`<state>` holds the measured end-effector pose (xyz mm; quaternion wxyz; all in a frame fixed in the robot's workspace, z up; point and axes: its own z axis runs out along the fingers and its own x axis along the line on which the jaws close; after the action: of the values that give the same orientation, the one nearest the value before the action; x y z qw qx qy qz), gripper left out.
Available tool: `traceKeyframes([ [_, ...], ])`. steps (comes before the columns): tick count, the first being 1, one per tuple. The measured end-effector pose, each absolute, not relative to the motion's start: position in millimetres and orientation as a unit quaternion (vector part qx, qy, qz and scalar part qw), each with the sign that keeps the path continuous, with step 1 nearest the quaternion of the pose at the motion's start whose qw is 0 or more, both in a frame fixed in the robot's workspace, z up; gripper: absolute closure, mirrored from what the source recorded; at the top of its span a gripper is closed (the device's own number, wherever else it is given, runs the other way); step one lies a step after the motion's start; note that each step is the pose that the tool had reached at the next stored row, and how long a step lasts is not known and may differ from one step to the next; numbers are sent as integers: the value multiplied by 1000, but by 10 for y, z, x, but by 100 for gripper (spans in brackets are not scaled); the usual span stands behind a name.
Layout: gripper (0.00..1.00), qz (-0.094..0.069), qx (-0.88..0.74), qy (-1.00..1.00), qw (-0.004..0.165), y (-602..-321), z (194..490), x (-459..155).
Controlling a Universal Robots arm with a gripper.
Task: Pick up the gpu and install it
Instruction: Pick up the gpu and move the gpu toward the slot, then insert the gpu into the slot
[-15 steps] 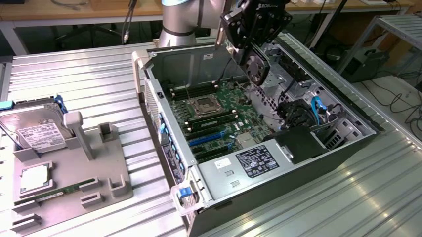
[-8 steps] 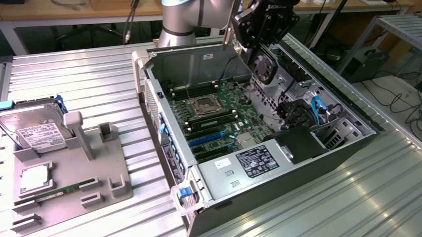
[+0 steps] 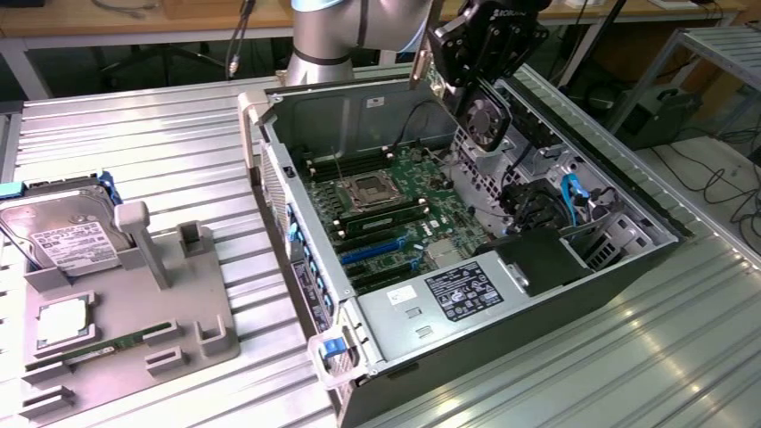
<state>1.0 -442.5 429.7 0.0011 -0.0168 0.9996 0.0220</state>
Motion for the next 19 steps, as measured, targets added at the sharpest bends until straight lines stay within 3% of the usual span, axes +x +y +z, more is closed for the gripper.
traceKeyframes([
  [19,73,22,-59,998,0,-4425,4297,8],
])
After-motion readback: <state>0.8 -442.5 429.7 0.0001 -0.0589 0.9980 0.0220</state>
